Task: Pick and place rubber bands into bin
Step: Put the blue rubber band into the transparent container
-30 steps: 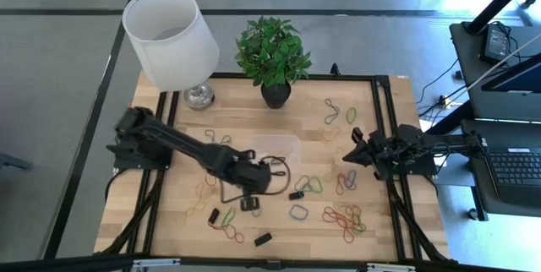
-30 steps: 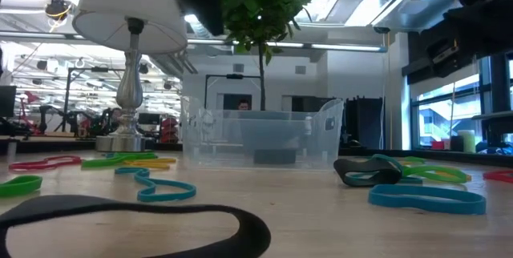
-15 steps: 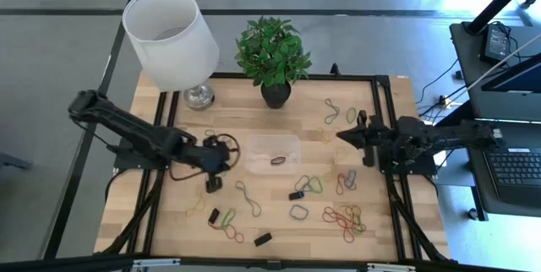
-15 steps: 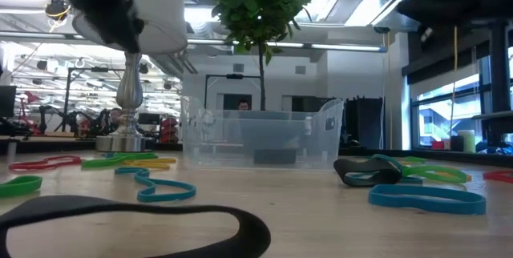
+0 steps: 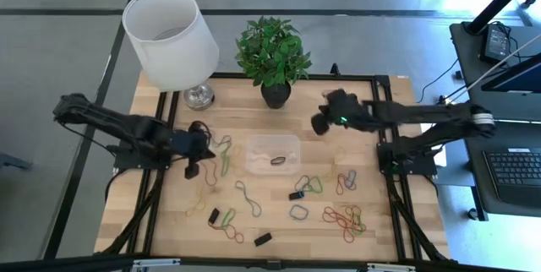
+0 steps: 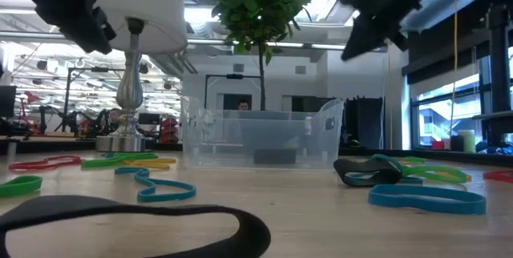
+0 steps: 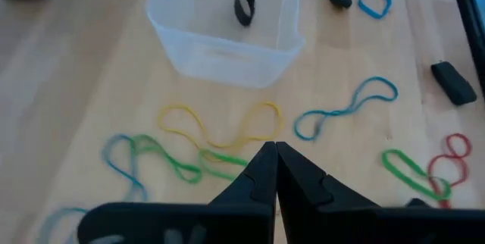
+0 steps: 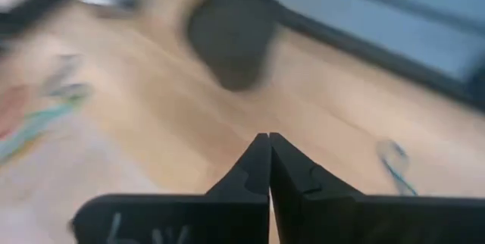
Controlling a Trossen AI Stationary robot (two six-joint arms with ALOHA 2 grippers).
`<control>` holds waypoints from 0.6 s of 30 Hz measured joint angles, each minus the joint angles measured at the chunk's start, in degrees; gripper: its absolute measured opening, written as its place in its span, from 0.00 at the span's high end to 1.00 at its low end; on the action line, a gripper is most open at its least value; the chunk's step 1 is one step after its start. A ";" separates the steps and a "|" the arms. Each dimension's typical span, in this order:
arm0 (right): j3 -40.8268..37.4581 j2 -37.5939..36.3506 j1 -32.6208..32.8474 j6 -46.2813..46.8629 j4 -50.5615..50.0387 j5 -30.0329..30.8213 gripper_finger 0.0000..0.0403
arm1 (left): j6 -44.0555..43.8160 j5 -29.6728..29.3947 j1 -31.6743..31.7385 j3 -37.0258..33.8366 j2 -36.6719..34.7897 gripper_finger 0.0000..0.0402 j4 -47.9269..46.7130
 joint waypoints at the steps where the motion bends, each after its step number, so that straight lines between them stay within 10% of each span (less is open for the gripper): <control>1: 2.26 2.24 -1.19 2.92 -3.87 0.05 1.00 | 2.05 -0.01 0.54 0.00 -0.75 1.00 0.11; 7: 9.51 13.28 -7.18 15.84 -21.29 -0.39 0.97 | 10.17 -0.39 3.60 0.00 -3.44 1.00 0.36; 18: 5.34 22.28 -19.42 17.13 -20.50 -8.10 0.79 | 6.69 -0.60 4.81 -0.02 -3.29 1.00 1.09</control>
